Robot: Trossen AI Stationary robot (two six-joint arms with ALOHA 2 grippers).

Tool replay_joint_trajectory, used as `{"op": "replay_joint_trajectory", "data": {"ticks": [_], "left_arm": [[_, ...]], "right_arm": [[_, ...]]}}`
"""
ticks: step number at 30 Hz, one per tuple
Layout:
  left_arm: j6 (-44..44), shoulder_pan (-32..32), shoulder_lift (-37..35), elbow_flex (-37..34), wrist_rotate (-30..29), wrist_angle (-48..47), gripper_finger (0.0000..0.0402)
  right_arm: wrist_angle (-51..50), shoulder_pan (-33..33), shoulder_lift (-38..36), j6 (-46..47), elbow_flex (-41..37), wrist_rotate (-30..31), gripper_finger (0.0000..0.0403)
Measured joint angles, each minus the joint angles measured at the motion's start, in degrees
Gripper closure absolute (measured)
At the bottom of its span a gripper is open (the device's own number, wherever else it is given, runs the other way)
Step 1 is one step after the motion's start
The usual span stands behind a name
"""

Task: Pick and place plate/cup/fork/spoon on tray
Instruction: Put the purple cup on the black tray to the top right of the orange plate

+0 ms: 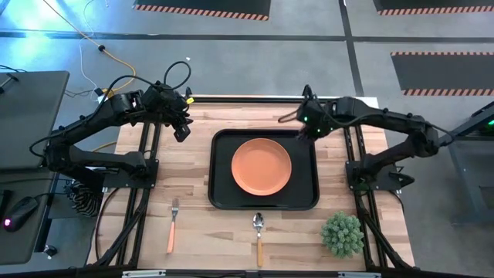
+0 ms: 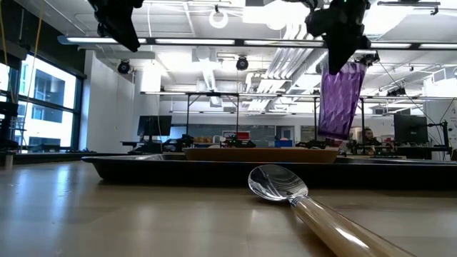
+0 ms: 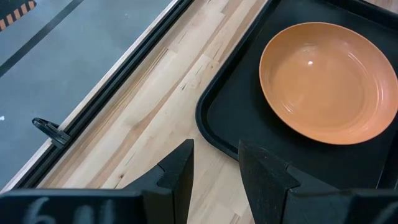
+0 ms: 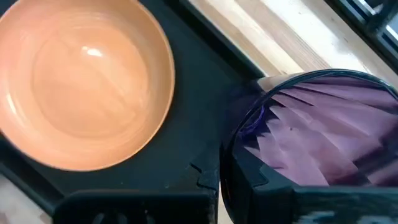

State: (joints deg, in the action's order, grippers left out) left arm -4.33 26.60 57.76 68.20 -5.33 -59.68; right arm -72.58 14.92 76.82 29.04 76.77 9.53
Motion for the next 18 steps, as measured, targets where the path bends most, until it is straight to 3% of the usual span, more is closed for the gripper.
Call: {"op": "replay_joint_trajectory", "data": {"ticks": [11, 18], "left_arm": [[-0.2, 0.0, 0.0, 0.0, 0.0, 0.0, 0.0284], [-7.6, 0.0, 0.0, 0.0, 0.0, 0.0, 0.0284]], "right_arm": [[-0.3, -9.8, 0.0, 2.9, 0.0, 1.8, 0.0402], [-0.4, -12.8, 0.0, -0.1, 0.0, 1.8, 0.0402]]}}
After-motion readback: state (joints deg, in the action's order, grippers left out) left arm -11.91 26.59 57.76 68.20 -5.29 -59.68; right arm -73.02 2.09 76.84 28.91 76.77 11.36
